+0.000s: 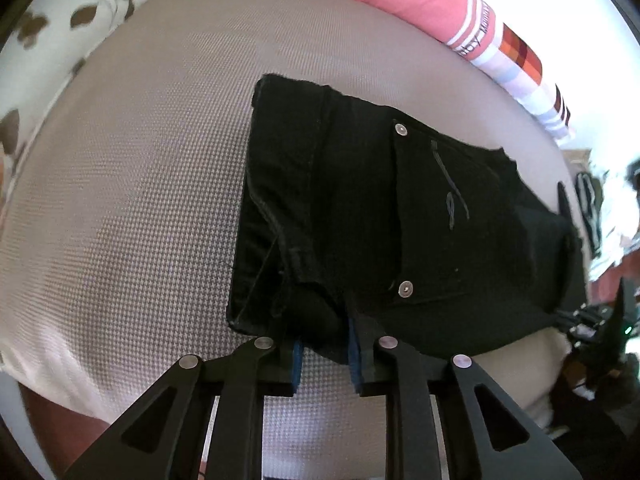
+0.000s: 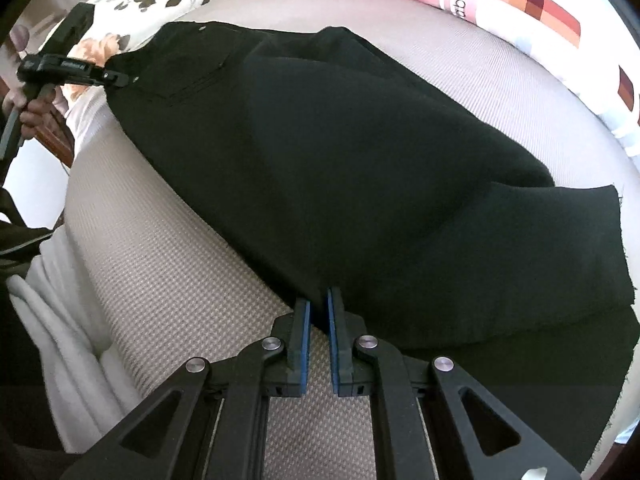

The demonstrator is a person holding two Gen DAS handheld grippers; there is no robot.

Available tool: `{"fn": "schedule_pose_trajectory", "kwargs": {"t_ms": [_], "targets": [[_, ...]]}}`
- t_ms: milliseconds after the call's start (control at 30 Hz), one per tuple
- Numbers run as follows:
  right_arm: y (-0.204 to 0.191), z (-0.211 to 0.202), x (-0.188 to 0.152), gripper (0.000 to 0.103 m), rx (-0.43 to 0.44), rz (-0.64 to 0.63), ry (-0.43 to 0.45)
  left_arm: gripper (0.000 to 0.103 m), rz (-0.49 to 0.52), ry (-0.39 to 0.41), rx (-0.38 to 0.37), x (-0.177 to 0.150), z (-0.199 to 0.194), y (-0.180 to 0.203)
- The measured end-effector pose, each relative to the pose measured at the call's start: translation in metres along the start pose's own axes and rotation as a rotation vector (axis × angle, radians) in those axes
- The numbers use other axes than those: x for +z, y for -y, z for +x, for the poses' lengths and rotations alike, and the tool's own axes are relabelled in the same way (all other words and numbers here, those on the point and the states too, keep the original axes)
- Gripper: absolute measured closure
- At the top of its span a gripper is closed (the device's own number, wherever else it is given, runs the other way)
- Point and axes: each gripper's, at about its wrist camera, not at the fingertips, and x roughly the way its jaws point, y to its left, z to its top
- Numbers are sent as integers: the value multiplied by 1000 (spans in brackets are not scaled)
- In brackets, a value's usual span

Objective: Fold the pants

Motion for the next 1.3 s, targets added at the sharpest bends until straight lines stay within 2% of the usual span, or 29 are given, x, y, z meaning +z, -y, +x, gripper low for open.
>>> {"fn": "schedule_pose_trajectory", "kwargs": {"t_ms": [33,100,133,267,300,400,467,500,633,700,933,1100,1133,1167,1200,1233,1267,1300], "targets": [[2,-1,0,95,5,9,3,76,-2,7,15,-1,-1,2],[3,-2,0,94,11,26,6,51,0,30,83,-4,-7,5],[3,-2,0,94,11,29,10,48,11,45,108,-5,-11,6],[5,-3,-1,93,22,50,23,47,66,96,188,-16,-31,16],[8,-5,-1,93,32,66,28,47,99,135,220,-19,-40,25],[13,-6,0,91,57,107,42,47,219,219,245,-25,-51,56],[16,-6,1,91,74,133,44,47,320,252,190,-33,-55,85],[18,-7,2,91,79,143,45,47,380,255,134,-38,-51,106],[26,-8,4,91,115,199,45,47,541,205,-46,-48,-22,173],[27,-8,5,91,129,219,47,47,592,174,-109,-51,-3,201],[30,-11,6,91,149,248,56,47,767,112,-167,-59,56,278],[32,-12,8,91,166,256,68,47,835,78,-158,-69,88,316],[33,-14,8,91,167,254,71,48,837,71,-148,-69,94,321],[33,-15,8,90,167,252,75,58,834,69,-144,-68,99,323],[32,-17,8,90,167,248,79,77,831,62,-146,-68,104,326],[32,-19,8,88,163,244,80,84,828,47,-140,-67,110,330],[33,-21,8,81,162,240,81,90,826,48,-124,-66,113,332],[36,-27,6,77,163,241,96,92,822,50,-119,-66,114,331]]}}
